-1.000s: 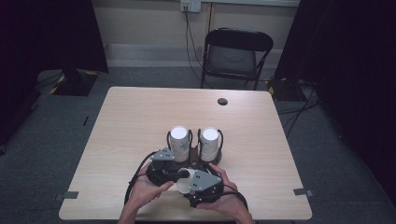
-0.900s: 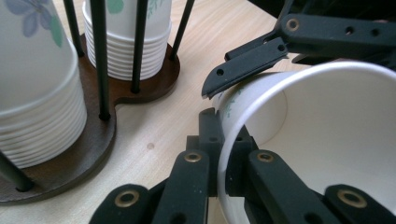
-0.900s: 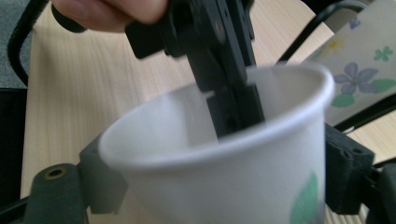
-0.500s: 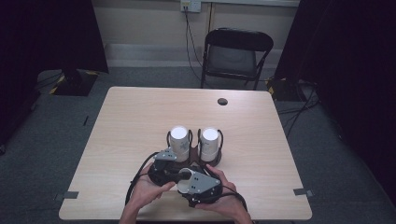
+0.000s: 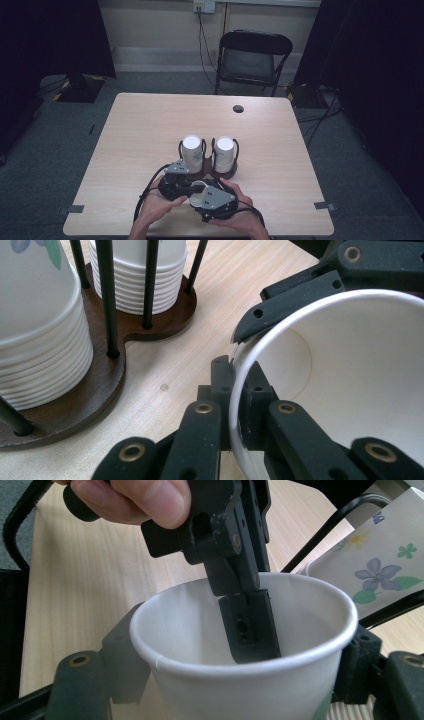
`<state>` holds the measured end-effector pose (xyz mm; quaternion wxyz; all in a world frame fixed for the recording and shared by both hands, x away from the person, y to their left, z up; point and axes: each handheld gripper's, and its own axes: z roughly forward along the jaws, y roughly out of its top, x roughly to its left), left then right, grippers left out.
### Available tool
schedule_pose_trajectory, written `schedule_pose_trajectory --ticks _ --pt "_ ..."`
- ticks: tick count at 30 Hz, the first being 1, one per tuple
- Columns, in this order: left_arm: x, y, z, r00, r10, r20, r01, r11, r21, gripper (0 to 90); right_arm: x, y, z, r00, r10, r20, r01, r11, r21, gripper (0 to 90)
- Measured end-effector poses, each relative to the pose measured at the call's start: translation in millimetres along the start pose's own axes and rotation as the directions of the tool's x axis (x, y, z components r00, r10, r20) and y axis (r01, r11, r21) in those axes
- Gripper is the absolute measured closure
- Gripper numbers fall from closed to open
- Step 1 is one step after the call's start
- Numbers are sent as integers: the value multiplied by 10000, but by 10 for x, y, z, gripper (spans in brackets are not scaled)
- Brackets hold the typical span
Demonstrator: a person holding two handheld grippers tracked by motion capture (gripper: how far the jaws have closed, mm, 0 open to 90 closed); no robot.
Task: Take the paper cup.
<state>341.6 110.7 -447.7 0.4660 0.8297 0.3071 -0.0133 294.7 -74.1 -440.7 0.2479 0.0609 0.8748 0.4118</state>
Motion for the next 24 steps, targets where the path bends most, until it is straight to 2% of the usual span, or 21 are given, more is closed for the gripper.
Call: schedule_pose_trajectory --ticks 5,14,15,19,24 --pt "-2 1 -5 10000 -85 -7 85 10000 -50 860 -8 0 -2 10000 73 7 -73 9999 -79 264" --pt "-9 6 -35 9999 -107 -47 105 9989 -452 832 -31 -5 -40 9993 292 228 -286 9992 -278 280" --pt "-5 8 -41 9998 -214 -31 212 9984 -528 825 -34 -7 -43 9992 294 263 -287 9992 -274 280" --pt "-4 9 -58 9998 -177 124 185 9977 -657 801 -42 -13 -50 9987 385 332 -375 9988 -317 282" --pt "-12 10 -88 9995 -283 129 292 9961 -837 780 -49 -15 -55 9983 452 371 -438 9983 -380 284"
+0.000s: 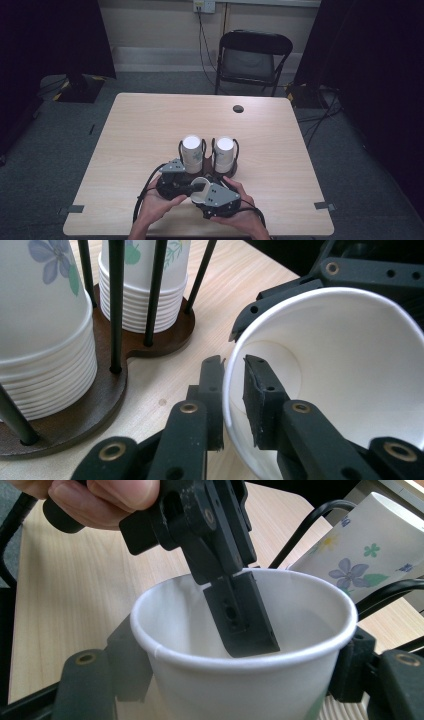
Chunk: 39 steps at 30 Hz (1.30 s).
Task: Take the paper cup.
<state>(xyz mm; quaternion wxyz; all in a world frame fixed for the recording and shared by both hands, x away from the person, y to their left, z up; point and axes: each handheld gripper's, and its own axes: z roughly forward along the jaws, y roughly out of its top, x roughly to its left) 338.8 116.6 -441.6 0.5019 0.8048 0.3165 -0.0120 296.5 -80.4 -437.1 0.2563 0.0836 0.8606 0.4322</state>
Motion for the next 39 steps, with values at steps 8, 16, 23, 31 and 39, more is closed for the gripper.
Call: schedule_pose_trajectory --ticks 8,16,23,31,39 --pt "-17 -27 -81 10000 94 -7 -94 9991 -409 757 -33 -17 -29 9992 366 168 -365 9993 -65 284" --pt "-27 -44 -105 10000 89 -8 -89 9982 -601 740 -41 -40 -31 9965 824 132 -821 9964 -198 288" --pt "-14 -57 -176 9999 48 -104 -59 9941 -1080 690 -66 -90 -59 9897 1411 254 -1404 9897 -277 290" --pt "-26 -79 -207 9994 129 -328 -174 9900 -1399 593 -87 -159 -83 9757 2184 188 -2175 9753 -390 292" --pt "3 -115 -264 9966 79 -819 -231 9822 -1863 489 -96 -214 -99 9646 2631 200 -2620 9640 -452 293"
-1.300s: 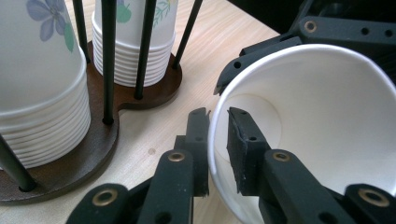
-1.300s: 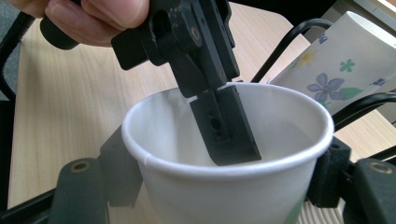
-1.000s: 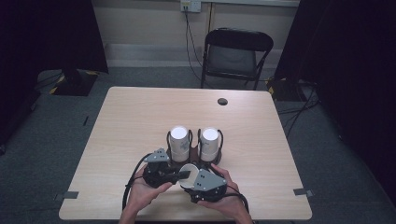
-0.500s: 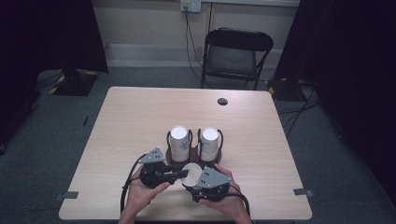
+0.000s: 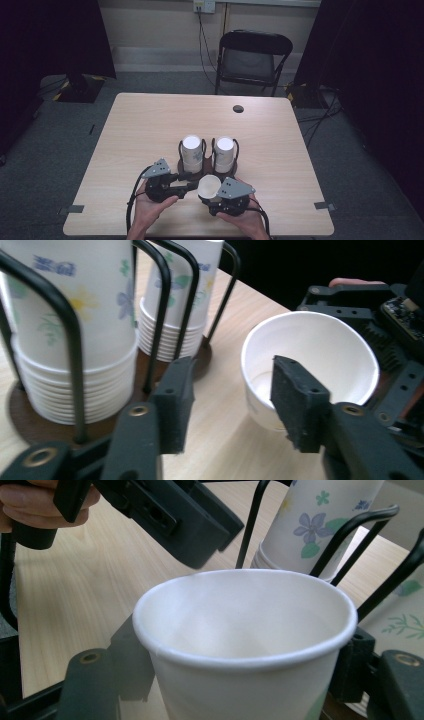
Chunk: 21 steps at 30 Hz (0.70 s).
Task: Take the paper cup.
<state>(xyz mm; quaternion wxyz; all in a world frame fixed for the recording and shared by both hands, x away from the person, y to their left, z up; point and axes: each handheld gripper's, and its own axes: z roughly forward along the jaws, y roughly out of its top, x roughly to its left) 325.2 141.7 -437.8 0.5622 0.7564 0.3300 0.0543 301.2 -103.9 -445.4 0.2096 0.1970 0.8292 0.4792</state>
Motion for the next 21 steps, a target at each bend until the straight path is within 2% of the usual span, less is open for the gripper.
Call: schedule_pose_trajectory --ticks 1,4,6,7,8,11,12,15,16,17,18,19,20,21 --pt "0 0 -8 10000 57 -79 -57 10000 -7 463 -1 -7 -3 10000 83 20 -83 10000 9 293" --pt "-9 -2 -20 9969 347 -703 -356 9993 -111 381 -16 -30 -14 9995 299 75 -299 9996 -13 293" --pt "-15 -12 -30 9935 596 -968 -613 9980 -139 366 -26 -46 -26 9990 431 126 -431 9991 -46 293" --pt "-15 -12 -30 9935 596 -968 -613 9980 -139 353 -26 -46 -26 9990 431 126 -431 9991 -46 293" --pt "-15 -27 -44 9882 809 -1297 -849 9961 -255 342 -34 -64 -43 9984 560 117 -559 9984 -85 293" --pt "-7 -48 -60 9832 890 -1595 -958 9948 -355 322 -46 -85 -59 9970 758 122 -756 9970 -135 293" --pt "5 -70 -72 9767 1014 -1893 -1121 9926 -464 305 -59 -108 -72 9957 908 171 -905 9957 -173 293" --pt "27 -94 -94 9763 900 -1966 -1033 9930 -581 302 -69 -130 -86 9944 1044 184 -1040 9943 -215 293" --pt "40 -104 -101 9733 883 -2120 -1036 9927 -625 302 -78 -149 -99 9932 1139 218 -1134 9933 -226 293" --pt "59 -127 -120 9670 903 -2384 -1079 9922 -618 302 -85 -156 -107 9925 1200 220 -1195 9926 -228 293" --pt "72 -139 -131 9632 881 -2540 -1073 9922 -627 302 -90 -162 -113 9921 1232 227 -1226 9921 -251 293" --pt "72 -139 -131 9632 881 -2540 -1073 9922 -627 299 -90 -162 -113 9921 1232 227 -1226 9921 -251 293" --pt "90 -173 -150 9484 1142 -2958 -1404 9877 -688 296 -108 -177 -134 9913 1284 283 -1276 9914 -290 293" --pt "90 -173 -150 9484 1142 -2958 -1404 9877 -688 291 -116 -183 -145 9902 1361 303 -1351 9903 -316 293"
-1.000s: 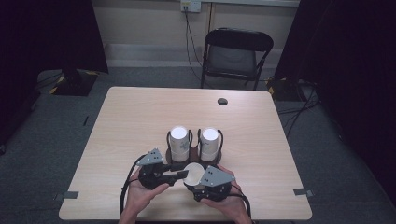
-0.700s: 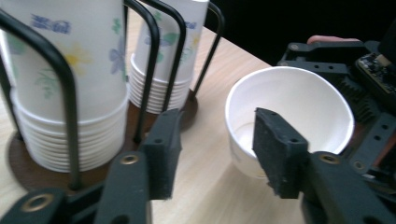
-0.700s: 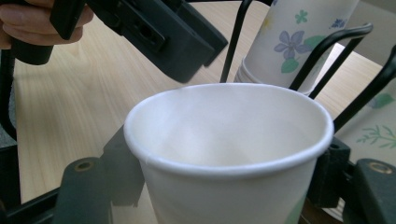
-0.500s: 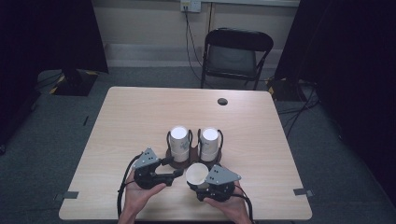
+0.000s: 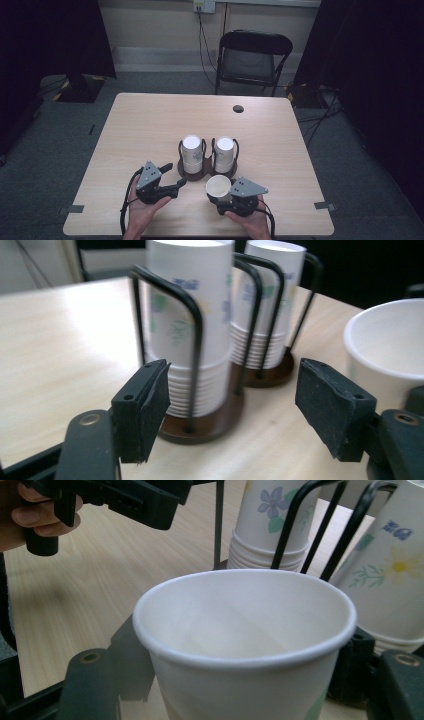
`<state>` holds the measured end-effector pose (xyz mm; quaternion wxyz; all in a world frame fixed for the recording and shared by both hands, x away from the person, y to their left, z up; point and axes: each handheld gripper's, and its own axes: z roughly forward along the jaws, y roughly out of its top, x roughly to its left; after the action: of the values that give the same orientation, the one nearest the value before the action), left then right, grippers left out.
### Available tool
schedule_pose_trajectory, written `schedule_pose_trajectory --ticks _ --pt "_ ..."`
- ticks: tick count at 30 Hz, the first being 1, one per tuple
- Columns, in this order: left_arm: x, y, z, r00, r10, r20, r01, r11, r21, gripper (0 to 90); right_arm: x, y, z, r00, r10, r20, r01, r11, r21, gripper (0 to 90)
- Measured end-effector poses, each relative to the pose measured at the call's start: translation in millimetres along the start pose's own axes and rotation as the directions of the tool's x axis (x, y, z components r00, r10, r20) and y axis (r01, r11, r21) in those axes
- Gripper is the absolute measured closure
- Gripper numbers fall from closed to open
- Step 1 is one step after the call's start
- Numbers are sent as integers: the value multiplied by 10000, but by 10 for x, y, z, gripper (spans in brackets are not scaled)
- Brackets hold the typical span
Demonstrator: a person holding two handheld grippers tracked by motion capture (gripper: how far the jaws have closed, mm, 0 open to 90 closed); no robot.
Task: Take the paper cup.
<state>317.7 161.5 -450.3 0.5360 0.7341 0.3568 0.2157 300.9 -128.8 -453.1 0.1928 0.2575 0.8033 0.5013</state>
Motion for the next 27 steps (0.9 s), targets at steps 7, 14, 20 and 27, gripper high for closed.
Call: schedule_pose_trajectory --ticks 7,14,20,27 --pt "66 -109 -53 9992 -107 -394 98 9997 -225 210 -78 -31 -94 9993 310 232 -306 9994 -159 293" --pt "95 -187 -75 9983 -299 -496 277 9987 -433 156 -156 -76 -170 9966 698 441 -683 9971 -328 295" --pt "90 -267 -65 9978 -198 -640 172 9990 -419 154 -219 -77 -225 9937 884 690 -859 9956 -382 295" --pt "117 -359 -64 9973 -504 -531 471 9971 -603 154 -325 -74 -312 9866 1182 1126 -1133 9923 -490 297"
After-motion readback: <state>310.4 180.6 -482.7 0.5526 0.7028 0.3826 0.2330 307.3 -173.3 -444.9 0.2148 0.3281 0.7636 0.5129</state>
